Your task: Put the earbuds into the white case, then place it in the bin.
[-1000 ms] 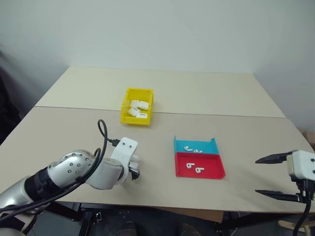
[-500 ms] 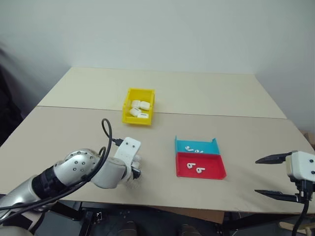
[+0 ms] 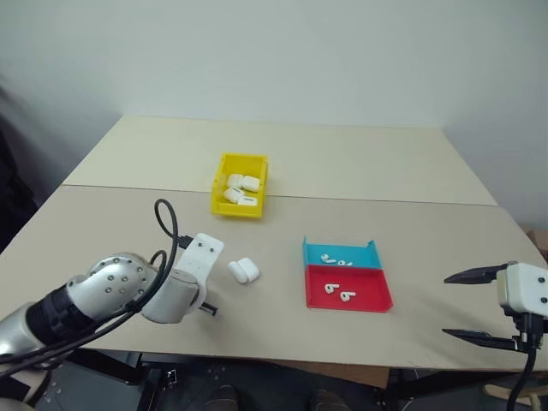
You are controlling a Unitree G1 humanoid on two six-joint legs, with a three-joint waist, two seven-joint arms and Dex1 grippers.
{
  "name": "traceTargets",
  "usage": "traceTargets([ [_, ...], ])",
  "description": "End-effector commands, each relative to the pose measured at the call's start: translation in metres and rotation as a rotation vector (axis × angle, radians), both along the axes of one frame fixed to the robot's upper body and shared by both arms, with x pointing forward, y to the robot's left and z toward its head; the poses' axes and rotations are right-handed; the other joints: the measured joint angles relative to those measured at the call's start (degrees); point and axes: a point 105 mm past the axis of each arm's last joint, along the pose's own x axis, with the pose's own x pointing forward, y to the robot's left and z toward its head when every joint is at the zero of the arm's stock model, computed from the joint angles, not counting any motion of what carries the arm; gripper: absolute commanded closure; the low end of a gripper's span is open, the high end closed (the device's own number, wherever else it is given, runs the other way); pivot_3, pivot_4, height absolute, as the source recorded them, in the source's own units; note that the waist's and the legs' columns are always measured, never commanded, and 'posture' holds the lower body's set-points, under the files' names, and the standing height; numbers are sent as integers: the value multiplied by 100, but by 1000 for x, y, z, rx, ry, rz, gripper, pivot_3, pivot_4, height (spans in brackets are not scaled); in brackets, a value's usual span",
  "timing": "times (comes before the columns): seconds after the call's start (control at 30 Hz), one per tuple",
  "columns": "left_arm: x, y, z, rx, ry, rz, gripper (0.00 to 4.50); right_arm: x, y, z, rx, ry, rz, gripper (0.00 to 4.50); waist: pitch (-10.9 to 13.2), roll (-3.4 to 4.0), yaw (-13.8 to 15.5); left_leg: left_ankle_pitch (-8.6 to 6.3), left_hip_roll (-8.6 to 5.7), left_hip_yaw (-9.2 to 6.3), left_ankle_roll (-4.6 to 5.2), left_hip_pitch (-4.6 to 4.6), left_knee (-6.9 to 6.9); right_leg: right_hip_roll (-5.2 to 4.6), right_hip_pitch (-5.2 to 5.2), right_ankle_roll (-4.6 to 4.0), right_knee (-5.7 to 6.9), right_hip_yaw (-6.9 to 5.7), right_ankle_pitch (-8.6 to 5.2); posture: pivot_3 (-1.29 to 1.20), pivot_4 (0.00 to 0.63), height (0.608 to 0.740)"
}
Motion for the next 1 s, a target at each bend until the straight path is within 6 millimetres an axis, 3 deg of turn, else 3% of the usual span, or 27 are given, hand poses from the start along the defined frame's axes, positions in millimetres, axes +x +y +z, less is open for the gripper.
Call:
traceTargets([
  [0.03,-5,-6,32,31,-93,-143,3875,2,-1,8,-10,-51,3,0,3,-4,-1,0,0,0,0,-2,0,0,-2,0,-1,-1,0,0,150,740],
  [0.2,-1,-6,71,11,-184,-241,3875,6,-1,11,-4,-64,-5,0,5,-7,-15,0,0,1,-1,-5,-4,1,-10,2,-3,-1,-1,0,150,740],
  [0.3,9,-42,82,-149,-196,-327,3875,7,-1,9,-10,-64,-14,0,5,-8,15,0,0,1,0,0,-3,1,-4,2,-2,-2,-1,0,150,740],
  [0.43,11,-80,66,-238,-116,-409,3875,6,-2,10,-15,-67,-22,0,5,-9,25,2,-3,-2,-3,-7,0,0,0,4,-10,1,0,0,150,740],
  [0.53,15,-95,48,-218,-87,-429,3875,4,-3,11,-16,-70,-29,0,5,-9,-3,1,-4,-4,-1,-11,-4,1,-6,4,-10,2,0,0,150,740],
  [1.0,37,-116,7,-108,-73,-377,3875,-2,-4,10,-14,-67,-45,0,7,-11,-38,0,-8,-5,0,-15,-3,0,-9,7,-11,5,0,0,150,740],
])
